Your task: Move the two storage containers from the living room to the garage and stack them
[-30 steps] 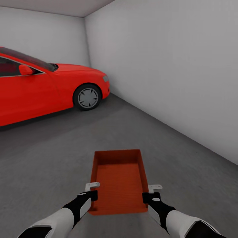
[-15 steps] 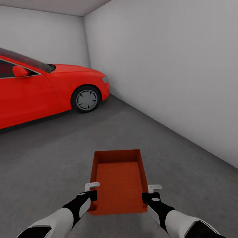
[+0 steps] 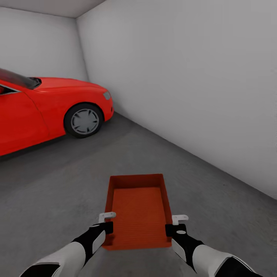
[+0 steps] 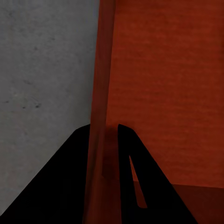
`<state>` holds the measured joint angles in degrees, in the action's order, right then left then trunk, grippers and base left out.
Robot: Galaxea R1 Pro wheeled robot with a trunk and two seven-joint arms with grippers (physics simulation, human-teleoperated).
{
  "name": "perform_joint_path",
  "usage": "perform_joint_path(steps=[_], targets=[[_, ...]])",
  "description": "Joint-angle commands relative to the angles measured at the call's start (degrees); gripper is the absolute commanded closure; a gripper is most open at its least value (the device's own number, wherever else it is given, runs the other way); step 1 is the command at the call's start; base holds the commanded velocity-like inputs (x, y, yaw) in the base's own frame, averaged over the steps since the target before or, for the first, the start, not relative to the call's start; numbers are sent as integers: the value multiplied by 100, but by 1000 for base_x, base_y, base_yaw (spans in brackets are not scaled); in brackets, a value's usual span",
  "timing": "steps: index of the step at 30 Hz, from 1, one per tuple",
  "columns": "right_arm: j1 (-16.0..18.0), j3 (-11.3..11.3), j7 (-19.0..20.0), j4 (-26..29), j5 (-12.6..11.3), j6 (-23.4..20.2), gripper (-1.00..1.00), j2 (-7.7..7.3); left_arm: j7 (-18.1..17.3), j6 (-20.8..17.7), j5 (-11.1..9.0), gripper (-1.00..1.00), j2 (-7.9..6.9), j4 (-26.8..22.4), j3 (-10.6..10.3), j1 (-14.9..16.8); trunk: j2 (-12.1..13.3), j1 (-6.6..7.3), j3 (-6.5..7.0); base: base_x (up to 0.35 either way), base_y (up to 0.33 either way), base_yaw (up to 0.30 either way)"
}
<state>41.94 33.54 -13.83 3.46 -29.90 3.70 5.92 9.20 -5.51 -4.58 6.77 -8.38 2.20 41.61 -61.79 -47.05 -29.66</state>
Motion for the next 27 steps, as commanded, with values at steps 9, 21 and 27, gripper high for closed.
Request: perform_joint_path(steps=[9,21,27], targets=[[7,-155,319,24,37,87,100,-86,29,-29,-189,100,-242,62,-228,-4,-3,-3,1,322,0,-242],[7,-155,319,24,37,87,100,-90,29,-29,-189,100,-245,58,-228,-4,-3,-3,2,322,0,-242],[7,-155,319,24,37,87,100,-91,29,-29,-191,100,-245,64,-228,-4,-3,-3,2,304,-28,-242]])
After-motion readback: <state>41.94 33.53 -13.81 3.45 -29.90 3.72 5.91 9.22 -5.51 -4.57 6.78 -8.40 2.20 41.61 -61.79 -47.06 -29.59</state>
